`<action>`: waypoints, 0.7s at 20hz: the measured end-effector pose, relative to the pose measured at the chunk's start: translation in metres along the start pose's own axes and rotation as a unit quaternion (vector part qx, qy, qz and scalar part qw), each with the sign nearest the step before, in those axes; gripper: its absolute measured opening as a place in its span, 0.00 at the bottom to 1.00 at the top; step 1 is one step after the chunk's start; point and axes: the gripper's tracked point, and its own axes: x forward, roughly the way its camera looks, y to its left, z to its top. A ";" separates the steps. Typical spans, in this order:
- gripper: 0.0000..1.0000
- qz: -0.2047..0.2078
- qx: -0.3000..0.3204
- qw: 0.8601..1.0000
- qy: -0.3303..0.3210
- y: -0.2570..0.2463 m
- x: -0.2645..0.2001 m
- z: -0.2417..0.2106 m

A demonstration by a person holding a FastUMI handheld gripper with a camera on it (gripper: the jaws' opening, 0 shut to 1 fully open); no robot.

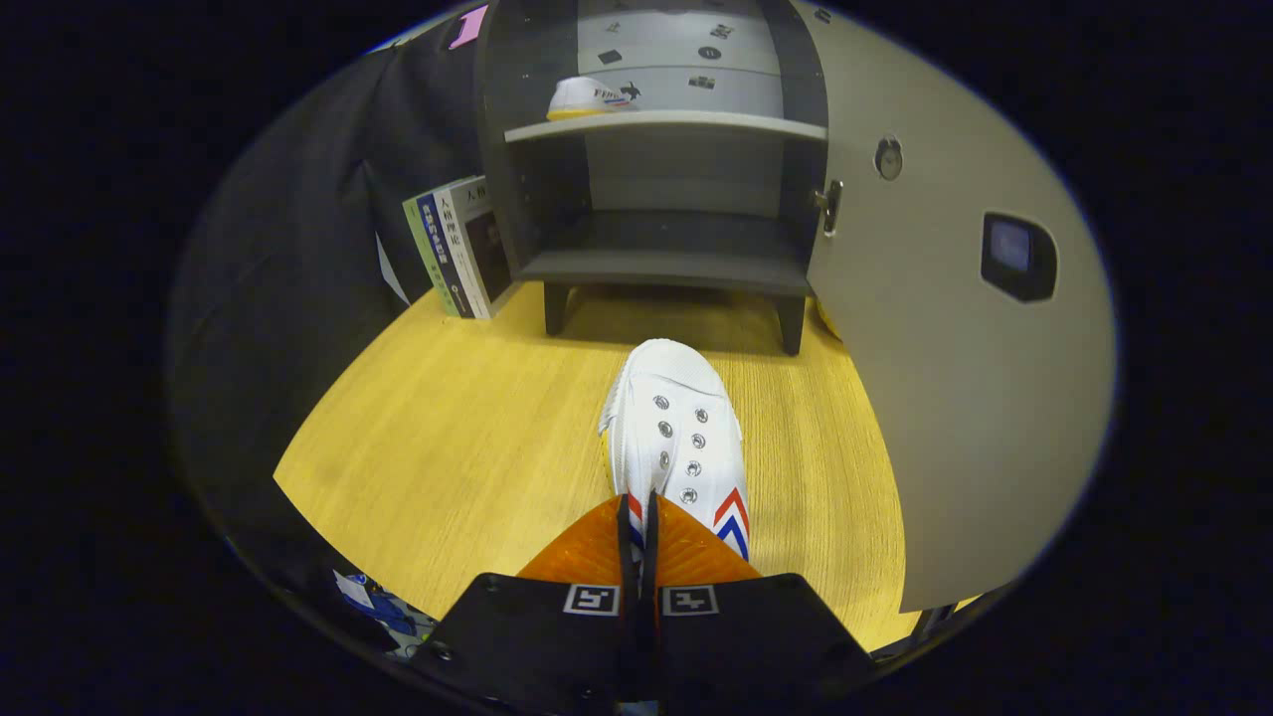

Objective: Open the shoe cabinet door, grab the shoes and put them into the shoe cabinet, then close the shoe cabinet door.

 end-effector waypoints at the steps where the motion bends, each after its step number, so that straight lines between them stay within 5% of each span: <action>1: 0.02 0.004 0.001 1.000 -0.008 -0.001 -0.009 0.015; 8: 0.01 0.007 0.001 0.996 -0.088 -0.024 -0.108 0.120; 14: 0.01 0.000 0.002 0.989 -0.148 -0.024 -0.101 0.216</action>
